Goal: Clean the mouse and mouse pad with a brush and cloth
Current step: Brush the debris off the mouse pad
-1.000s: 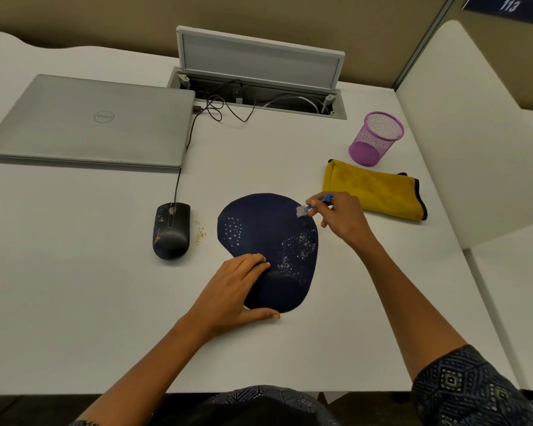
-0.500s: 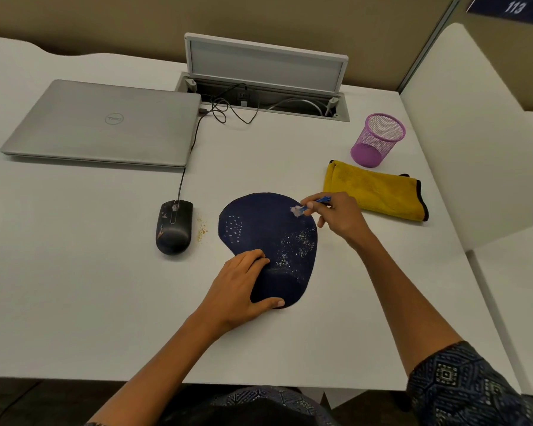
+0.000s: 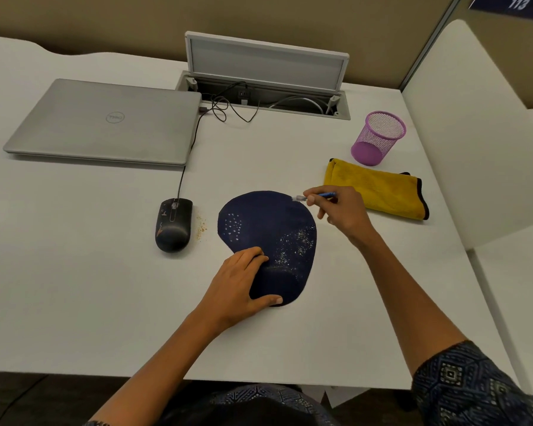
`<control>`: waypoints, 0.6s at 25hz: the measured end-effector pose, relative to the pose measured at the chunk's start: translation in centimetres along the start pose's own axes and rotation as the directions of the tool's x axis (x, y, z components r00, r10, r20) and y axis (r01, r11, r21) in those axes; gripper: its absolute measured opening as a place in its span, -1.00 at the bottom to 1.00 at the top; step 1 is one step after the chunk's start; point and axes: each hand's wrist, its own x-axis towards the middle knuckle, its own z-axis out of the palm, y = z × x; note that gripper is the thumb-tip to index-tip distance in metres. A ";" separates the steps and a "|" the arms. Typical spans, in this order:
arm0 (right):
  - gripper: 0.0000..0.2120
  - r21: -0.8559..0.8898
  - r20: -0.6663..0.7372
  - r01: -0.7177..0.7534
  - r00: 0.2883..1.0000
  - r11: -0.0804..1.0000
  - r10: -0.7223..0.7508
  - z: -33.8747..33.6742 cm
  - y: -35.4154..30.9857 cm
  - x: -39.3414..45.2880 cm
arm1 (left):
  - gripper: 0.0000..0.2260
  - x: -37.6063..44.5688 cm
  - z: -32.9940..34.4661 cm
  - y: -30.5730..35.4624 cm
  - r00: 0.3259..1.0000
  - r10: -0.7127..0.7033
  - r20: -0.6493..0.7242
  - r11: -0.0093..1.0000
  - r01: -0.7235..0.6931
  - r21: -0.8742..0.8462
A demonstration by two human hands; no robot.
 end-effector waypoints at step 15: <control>-0.83 -0.098 0.011 0.043 0.999 0.994 -0.042 -0.8 -0.7 1.0 | -0.29 -0.1 0.3 -0.3 1.000 0.007 -0.020 1.000 -0.007 -0.003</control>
